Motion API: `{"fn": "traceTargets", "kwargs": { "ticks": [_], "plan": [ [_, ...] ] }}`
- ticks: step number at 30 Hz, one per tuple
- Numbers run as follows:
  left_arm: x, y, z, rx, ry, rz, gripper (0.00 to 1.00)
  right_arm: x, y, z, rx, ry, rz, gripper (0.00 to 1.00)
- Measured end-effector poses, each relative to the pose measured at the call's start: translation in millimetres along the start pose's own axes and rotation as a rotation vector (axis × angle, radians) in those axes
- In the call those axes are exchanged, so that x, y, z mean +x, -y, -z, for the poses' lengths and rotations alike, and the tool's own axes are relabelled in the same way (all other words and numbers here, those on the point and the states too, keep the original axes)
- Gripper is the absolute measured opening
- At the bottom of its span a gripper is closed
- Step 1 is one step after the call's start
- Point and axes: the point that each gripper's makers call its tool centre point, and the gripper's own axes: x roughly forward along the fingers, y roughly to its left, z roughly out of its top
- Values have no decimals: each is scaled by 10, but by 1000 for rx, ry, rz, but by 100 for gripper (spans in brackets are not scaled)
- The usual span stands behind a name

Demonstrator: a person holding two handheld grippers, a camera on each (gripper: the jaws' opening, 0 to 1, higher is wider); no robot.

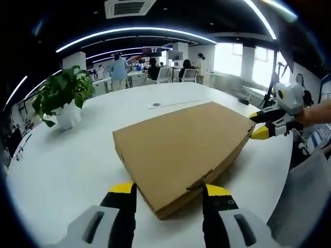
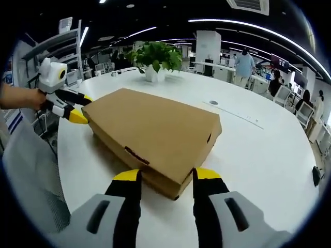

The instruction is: Operate the shoe box by opening the lid, removing the specified soft item, and placing it in the target area until the item is outside and the box remains undamaged.

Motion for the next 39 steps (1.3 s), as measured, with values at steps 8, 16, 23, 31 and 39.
{"fn": "traceTargets", "kwargs": {
  "ticks": [8, 16, 23, 31, 39],
  "plan": [
    [-145, -89, 109, 31, -23, 41, 51, -77, -278, 35, 46, 14, 23, 35],
    [-296, -154, 222, 57, -45, 74, 51, -136, -546, 72, 75, 28, 38, 35],
    [-430, -157, 289, 78, -65, 96, 51, -184, -736, 101, 87, 31, 47, 34],
    [-548, -197, 365, 82, -86, 103, 51, -233, -900, 121, 79, 24, 39, 33],
    [-692, -127, 427, 70, -115, 104, 51, -291, -974, 110, 82, 23, 24, 34]
  ]
}}
